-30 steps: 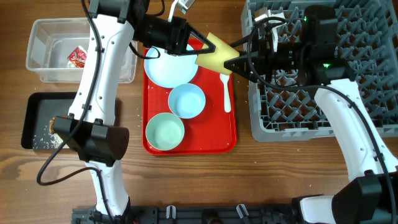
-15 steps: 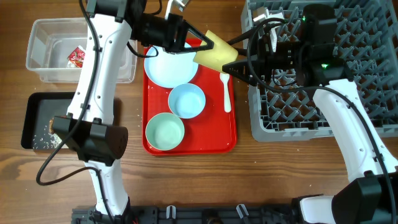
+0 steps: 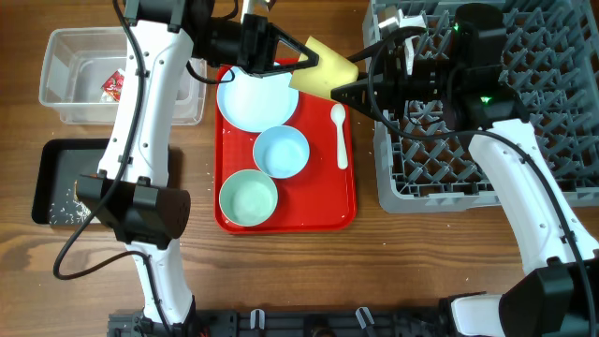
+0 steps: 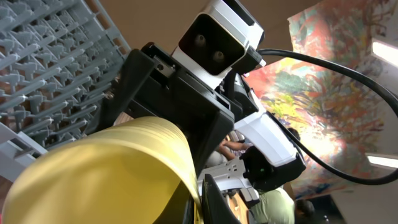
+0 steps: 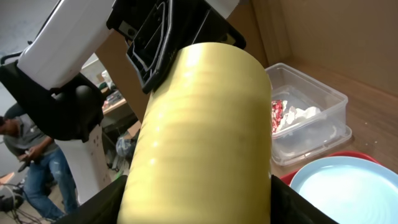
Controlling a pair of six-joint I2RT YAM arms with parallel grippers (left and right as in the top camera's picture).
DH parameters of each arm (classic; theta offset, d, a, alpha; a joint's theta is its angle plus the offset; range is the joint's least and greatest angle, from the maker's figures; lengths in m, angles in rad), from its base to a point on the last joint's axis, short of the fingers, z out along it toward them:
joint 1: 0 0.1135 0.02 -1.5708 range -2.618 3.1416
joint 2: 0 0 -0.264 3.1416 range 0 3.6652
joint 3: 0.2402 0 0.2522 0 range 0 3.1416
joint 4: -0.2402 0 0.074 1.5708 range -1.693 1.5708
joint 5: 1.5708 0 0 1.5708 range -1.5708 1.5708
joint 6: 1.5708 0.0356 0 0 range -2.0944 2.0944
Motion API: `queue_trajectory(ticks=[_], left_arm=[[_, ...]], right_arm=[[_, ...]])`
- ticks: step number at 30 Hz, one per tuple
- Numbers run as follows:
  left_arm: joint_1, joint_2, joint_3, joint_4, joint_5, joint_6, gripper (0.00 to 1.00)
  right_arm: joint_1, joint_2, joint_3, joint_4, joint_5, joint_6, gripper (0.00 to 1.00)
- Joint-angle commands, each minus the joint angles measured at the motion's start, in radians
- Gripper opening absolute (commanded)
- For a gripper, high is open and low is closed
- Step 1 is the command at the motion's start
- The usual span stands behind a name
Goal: Sort waste into correct bins and load items into the dishwasher rack
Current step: 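Lower the yellow cup into the rack and open the right gripper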
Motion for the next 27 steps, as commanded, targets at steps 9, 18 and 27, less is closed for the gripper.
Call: queue_trajectory(ticks=[9, 18, 27], left_arm=[[0.002, -0.002, 0.001, 0.012, -0.027, 0.006, 0.32], [0.006, -0.002, 0.001, 0.012, -0.076, 0.006, 0.43], [0.041, -0.002, 0.001, 0.012, -0.080, 0.006, 0.44]], right_arm=[[0.017, 0.000, 0.012, 0.075, -0.064, 0.049, 0.51], [-0.070, 0.000, 0.012, 0.053, -0.064, 0.053, 0.50], [-0.135, 0.000, 0.012, -0.053, 0.006, 0.049, 0.50]])
